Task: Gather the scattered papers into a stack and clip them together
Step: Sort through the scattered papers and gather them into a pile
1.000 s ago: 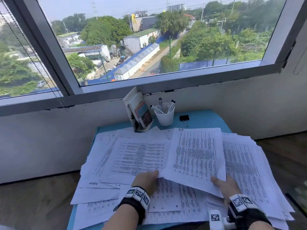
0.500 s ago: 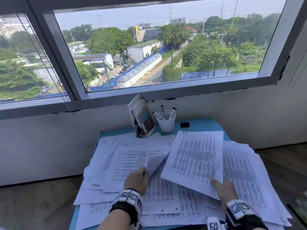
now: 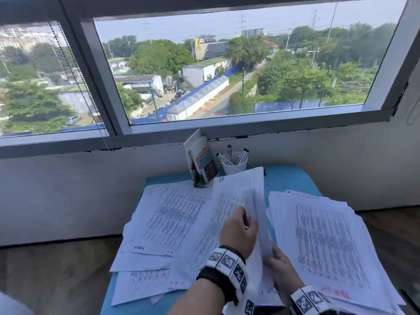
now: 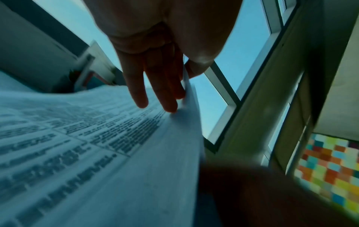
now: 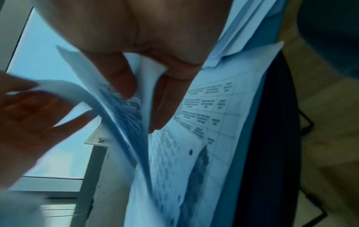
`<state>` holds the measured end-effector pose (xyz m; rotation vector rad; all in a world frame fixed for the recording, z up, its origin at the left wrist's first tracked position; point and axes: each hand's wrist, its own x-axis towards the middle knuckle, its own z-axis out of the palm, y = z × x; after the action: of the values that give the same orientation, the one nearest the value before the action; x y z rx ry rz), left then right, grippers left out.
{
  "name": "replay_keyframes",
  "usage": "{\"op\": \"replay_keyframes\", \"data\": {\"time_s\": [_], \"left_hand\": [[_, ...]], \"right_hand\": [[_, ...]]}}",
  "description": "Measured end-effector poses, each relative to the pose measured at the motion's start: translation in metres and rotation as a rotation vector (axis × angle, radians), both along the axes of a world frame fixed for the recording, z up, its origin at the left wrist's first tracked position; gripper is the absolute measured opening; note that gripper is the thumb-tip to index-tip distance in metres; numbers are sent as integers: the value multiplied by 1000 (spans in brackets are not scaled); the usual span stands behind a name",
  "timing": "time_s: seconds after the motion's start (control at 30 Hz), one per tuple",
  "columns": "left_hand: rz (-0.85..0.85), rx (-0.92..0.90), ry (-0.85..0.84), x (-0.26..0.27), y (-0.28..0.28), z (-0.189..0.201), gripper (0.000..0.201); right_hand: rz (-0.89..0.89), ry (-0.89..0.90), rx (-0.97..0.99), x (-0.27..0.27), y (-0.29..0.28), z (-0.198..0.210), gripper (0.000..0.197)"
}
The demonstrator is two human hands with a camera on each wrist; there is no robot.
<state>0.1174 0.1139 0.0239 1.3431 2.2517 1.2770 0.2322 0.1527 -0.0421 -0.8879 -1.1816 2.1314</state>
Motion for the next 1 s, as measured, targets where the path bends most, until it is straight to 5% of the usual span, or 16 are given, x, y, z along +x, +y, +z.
{"op": "replay_keyframes", "data": {"time_s": [0.07, 0.2, 0.33, 0.43, 0.5, 0.6, 0.77, 1.0], "left_hand": [[-4, -48, -55, 13, 5, -7, 21], [2, -63, -151, 19, 6, -11, 20], [-48, -41, -150, 17, 3, -8, 18], [-106, -45, -173, 1, -7, -11, 26], [-23, -98, -61, -27, -18, -22, 25], [177, -344, 185, -81, -40, -46, 28], [178, -856, 177, -123, -60, -78, 55], [169, -828, 388, -124, -60, -71, 21]], "right_hand": [[35, 126, -72, -1, -2, 2, 95], [148, 250, -137, 11, -4, 6, 104], [8, 0, 39, 8, 0, 1, 100], [-235, -328, 210, 15, 19, -3, 36], [-326, -634, 304, 29, 38, -9, 14], [-301, -800, 306, 44, 53, -18, 20], [-198, -984, 320, 48, 58, -29, 40], [-176, -1003, 357, 49, 63, -36, 40]]}}
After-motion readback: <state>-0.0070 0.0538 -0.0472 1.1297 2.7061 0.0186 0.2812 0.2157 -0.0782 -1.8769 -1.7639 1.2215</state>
